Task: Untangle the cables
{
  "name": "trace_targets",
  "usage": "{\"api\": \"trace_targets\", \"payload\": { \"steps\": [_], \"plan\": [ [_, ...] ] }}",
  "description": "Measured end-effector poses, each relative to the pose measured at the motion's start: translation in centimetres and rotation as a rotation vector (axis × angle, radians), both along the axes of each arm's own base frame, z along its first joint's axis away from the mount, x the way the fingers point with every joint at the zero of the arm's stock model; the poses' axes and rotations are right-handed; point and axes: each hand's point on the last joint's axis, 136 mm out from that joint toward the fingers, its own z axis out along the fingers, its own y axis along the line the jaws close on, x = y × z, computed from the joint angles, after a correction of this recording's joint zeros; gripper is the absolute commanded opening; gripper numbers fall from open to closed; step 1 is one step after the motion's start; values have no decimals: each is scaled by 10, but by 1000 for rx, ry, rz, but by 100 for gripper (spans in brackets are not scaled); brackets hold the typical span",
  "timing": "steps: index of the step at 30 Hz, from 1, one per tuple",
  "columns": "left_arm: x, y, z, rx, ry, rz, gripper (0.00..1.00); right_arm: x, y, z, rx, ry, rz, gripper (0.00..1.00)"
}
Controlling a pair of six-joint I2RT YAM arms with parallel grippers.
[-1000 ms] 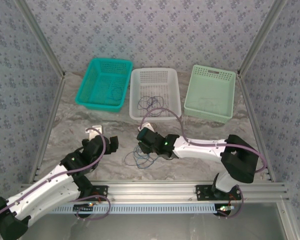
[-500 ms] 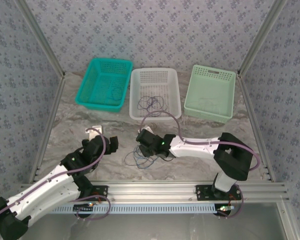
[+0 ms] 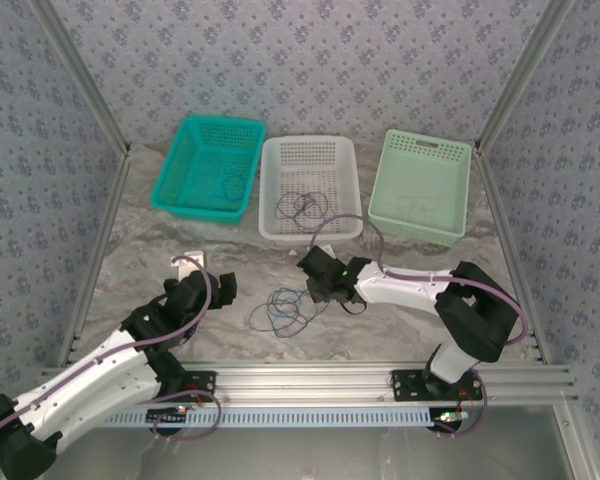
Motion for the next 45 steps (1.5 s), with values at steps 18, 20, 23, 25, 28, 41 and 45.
{"api": "trace_targets", "payload": {
  "steps": [18,20,23,25,28,41,45],
  "plan": [
    [0,0,0,-1,-1,0,99,7,-8,-28,-3,84,-63,22],
    [0,0,0,-2,-1,0,100,8,-10,-28,-16,78,-64,14],
    [0,0,0,-1,-2,0,99,8,-9,-26,-25,62,-62,5],
    [0,0,1,-2,-2,0,99,6,-5,-24,-19,53,-50,2],
    [1,-1,1,-5,-4,0,100,0,1,-14,-1,29,-27,0],
    [11,-55,-14,-68,60,-189,99,-30,-10,54,146,-168,26,0],
    [10,-93,-23,-106,106,-361,99,-37,-21,51,176,-187,29,0]
  ]
}}
